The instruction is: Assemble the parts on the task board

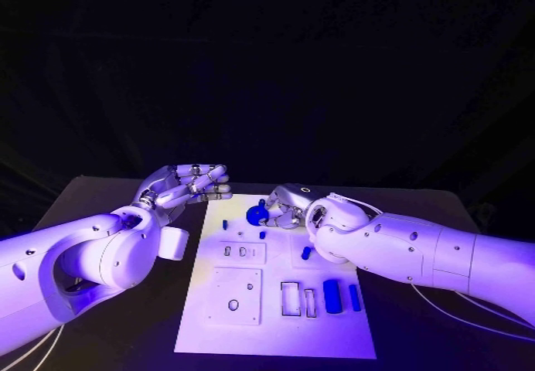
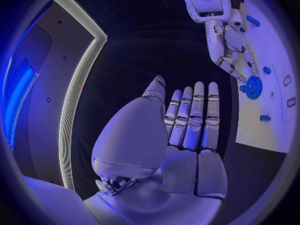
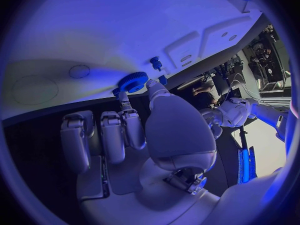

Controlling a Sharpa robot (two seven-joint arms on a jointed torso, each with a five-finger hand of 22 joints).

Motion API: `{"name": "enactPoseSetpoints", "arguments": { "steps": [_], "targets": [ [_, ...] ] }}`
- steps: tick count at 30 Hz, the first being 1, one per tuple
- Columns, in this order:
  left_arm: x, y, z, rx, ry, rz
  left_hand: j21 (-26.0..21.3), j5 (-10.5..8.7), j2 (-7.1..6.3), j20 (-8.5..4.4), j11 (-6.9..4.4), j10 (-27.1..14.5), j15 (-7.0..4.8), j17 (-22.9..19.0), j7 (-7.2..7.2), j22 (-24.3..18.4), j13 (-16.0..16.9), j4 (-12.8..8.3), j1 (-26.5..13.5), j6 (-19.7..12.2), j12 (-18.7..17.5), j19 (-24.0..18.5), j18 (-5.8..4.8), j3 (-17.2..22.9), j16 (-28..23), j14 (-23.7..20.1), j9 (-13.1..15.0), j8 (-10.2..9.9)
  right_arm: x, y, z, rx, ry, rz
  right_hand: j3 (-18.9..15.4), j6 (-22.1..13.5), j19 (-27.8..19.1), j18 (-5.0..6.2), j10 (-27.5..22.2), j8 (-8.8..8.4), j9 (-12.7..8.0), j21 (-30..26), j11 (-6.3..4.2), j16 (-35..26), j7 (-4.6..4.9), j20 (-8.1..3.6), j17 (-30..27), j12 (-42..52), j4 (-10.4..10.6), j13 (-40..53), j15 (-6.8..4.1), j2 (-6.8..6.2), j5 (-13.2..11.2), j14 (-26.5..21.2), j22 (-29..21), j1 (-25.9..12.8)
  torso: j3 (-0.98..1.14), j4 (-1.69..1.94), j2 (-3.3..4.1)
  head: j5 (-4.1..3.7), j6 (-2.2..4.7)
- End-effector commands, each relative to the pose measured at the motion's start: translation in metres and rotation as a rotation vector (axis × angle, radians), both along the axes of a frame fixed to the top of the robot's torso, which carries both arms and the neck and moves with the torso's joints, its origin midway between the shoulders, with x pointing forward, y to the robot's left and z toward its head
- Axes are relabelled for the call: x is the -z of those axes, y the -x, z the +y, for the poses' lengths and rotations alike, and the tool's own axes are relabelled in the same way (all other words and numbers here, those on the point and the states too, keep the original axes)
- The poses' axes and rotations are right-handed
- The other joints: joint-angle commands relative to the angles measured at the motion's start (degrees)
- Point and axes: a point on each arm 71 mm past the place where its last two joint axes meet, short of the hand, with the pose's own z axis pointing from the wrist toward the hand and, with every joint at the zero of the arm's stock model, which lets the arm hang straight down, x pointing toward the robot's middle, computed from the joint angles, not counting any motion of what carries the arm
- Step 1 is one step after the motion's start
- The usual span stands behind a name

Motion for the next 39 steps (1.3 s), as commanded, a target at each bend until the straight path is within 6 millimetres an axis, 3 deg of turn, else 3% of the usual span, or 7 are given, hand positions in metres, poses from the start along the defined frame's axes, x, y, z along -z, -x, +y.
{"name": "enactPoseSetpoints", "arguments": {
  "steps": [1, 7, 12, 15, 19, 28, 39],
  "targets": [
    [-0.001, 0.000, -0.001, 0.011, 0.007, -0.004, 0.27, -0.18, -0.18, 0.09, 0.03, 0.01, -0.03, 0.05, 0.38, -0.05, -0.05, -0.20, 0.58, 0.15, -0.20, 0.37, 0.75, -0.25, -0.21, -0.08, -0.03, -0.26, -0.009, 0.005, -0.010, 0.005, -0.058, -0.058, 0.17, -0.04, 5.89, -0.78, 0.43, -0.41, -0.09, 0.20, -0.01, 0.36, -0.04, 0.18, 15.09, 0.23, -0.34, 7.97, 0.16, -0.31, 0.31, 6.08, 14.95, 0.43, 0.00, -0.02, -0.11, -0.13, 0.10],
    [-0.001, 0.000, 0.000, 0.009, 0.006, -0.004, 0.27, -0.18, -0.18, 0.09, 0.03, 0.01, -0.03, 0.05, 0.38, -0.05, -0.05, -0.20, 0.58, 0.15, -0.20, 0.37, 0.75, -0.25, -0.21, -0.08, -0.03, -0.26, -0.027, 0.011, -0.054, 0.029, -0.136, -0.051, 0.46, 0.54, 5.18, -0.51, 0.00, -0.48, -0.05, -0.53, -0.14, 0.13, -0.17, 0.10, 14.50, -0.25, -1.33, 7.45, 0.04, -0.72, -0.09, 5.92, 14.24, 1.92, 0.04, -0.46, -0.38, -0.25, 0.46],
    [-0.001, -0.001, 0.000, 0.010, 0.006, -0.003, 0.26, -0.18, -0.18, 0.09, 0.04, 0.00, -0.02, 0.07, 0.39, -0.06, -0.05, -0.20, 0.59, 0.15, -0.23, 0.36, 0.75, -0.27, -0.24, -0.10, -0.03, -0.28, -0.032, 0.014, -0.101, 0.040, -0.228, 0.053, 1.81, 1.74, 1.50, 0.82, -3.32, -0.39, 0.04, -4.42, -0.49, -1.75, -0.48, -0.25, 10.18, -3.81, -4.54, 3.94, -0.33, -0.99, -3.08, 4.73, 10.65, 6.90, 0.12, -0.97, -0.73, -0.79, 0.48],
    [0.000, -0.002, 0.000, 0.010, 0.006, -0.003, 0.26, -0.18, -0.18, 0.09, 0.04, 0.00, -0.02, 0.07, 0.39, -0.06, -0.05, -0.20, 0.59, 0.15, -0.23, 0.36, 0.75, -0.27, -0.24, -0.10, -0.03, -0.28, -0.031, 0.015, -0.132, 0.053, -0.262, 0.096, 2.46, 2.04, 0.96, 1.00, -4.23, -0.47, -0.01, -5.10, -0.73, -2.00, -0.67, -0.42, 9.81, -4.96, -6.51, 2.87, -0.55, -1.58, -3.32, 4.65, 10.11, 9.60, 0.29, -1.34, -0.88, -0.83, 0.52],
    [0.001, -0.004, 0.000, 0.010, 0.006, -0.002, 0.26, -0.18, -0.18, 0.09, 0.04, 0.02, -0.02, 0.07, 0.38, -0.06, -0.05, -0.21, 0.60, 0.15, -0.24, 0.36, 0.75, -0.28, -0.25, -0.09, -0.03, -0.28, -0.025, 0.013, -0.160, 0.089, -0.267, 0.114, 2.64, 1.99, 1.05, 0.97, -4.29, -0.67, -0.10, -5.09, -0.79, -1.92, -0.70, -0.52, 10.06, -5.16, -7.37, 2.69, -0.63, -2.03, -3.15, 4.74, 10.18, 10.59, 0.47, -1.64, -1.00, -0.88, 0.41],
    [0.002, -0.005, 0.000, 0.010, 0.005, 0.000, 0.26, -0.18, -0.18, 0.09, 0.04, 0.02, -0.02, 0.07, 0.38, -0.06, -0.05, -0.21, 0.60, 0.15, -0.24, 0.36, 0.75, -0.28, -0.25, -0.09, -0.03, -0.28, -0.006, 0.010, -0.186, 0.137, -0.238, 0.138, 2.70, 1.68, 1.19, 0.92, -4.12, -0.98, -0.24, -5.00, -0.73, -1.70, -0.59, -0.55, 10.57, -5.07, -7.86, 2.79, -0.61, -2.34, -2.81, 4.89, 10.30, 11.03, 0.78, -1.39, -0.98, -0.62, 0.08],
    [0.002, -0.006, 0.001, 0.005, 0.003, 0.001, 0.26, -0.18, -0.18, 0.09, 0.04, 0.02, -0.02, 0.07, 0.38, -0.06, -0.05, -0.21, 0.60, 0.15, -0.24, 0.36, 0.75, -0.28, -0.25, -0.09, -0.03, -0.28, 0.007, 0.009, -0.188, 0.149, -0.214, 0.171, 2.66, 1.42, 1.24, 0.90, -4.08, -1.20, -0.33, -4.99, -0.61, -1.63, -0.45, -0.53, 10.73, -5.05, -7.97, 2.81, -0.54, -2.49, -2.39, 4.94, 10.34, 10.99, 0.69, -1.54, -1.01, -0.54, -0.24]
  ]
}}
